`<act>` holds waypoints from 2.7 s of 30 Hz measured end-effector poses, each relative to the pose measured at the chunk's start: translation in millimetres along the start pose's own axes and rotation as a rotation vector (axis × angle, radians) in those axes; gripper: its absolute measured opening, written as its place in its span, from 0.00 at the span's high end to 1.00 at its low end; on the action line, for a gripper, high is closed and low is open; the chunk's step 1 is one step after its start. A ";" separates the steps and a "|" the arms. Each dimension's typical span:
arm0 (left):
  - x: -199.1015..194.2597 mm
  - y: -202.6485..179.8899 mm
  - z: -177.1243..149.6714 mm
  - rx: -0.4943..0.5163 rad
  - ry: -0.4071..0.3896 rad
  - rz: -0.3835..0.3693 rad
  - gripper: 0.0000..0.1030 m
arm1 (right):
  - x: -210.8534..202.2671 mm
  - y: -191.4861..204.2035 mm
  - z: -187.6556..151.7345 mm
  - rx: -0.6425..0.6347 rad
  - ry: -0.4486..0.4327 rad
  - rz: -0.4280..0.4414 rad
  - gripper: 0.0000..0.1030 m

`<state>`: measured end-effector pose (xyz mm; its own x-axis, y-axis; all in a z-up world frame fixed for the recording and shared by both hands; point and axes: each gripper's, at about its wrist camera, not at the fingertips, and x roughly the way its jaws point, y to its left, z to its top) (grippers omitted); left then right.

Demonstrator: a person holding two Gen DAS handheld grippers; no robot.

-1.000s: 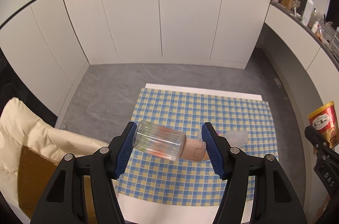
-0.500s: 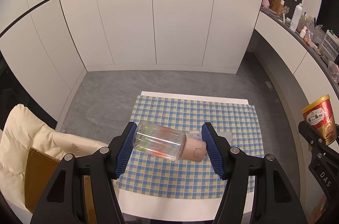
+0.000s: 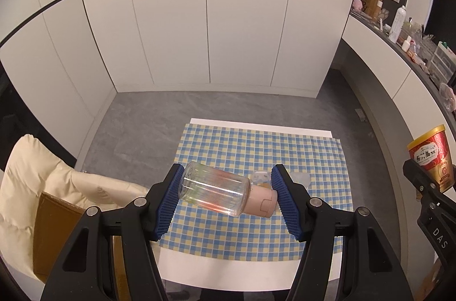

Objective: Organize objects
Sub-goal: 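Lift the bottle and can and carry them back from the table, then carry the held bottle and can over to the cardboard box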

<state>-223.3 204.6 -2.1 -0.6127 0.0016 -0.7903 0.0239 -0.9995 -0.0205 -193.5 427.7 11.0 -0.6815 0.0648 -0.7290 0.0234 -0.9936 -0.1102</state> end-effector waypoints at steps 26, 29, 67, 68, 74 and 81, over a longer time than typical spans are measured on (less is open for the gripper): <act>-49.5 9.8 -69.3 0.021 0.010 -0.032 0.38 | -44.8 16.7 -51.5 0.015 0.015 0.019 0.46; -54.1 11.6 -83.9 0.021 0.019 -0.040 0.38 | -52.3 20.5 -64.7 0.019 0.025 0.022 0.46; -100.9 53.3 -257.7 0.065 0.053 -0.043 0.38 | -113.2 59.0 -236.0 0.088 0.085 0.064 0.46; -101.7 54.7 -261.7 0.070 0.058 -0.047 0.38 | -114.2 58.2 -239.1 0.092 0.087 0.060 0.46; -97.4 65.1 -281.7 0.062 0.101 -0.057 0.38 | -116.0 51.6 -259.8 0.117 0.121 0.046 0.46; -95.7 60.5 -300.1 0.106 0.101 -0.062 0.38 | -115.8 48.7 -293.0 0.117 0.169 0.018 0.46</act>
<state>73.8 153.5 -111.5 -0.5274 0.0613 -0.8474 -0.0986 -0.9951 -0.0106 100.9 398.8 -107.9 -0.5491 0.0514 -0.8342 -0.0571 -0.9981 -0.0239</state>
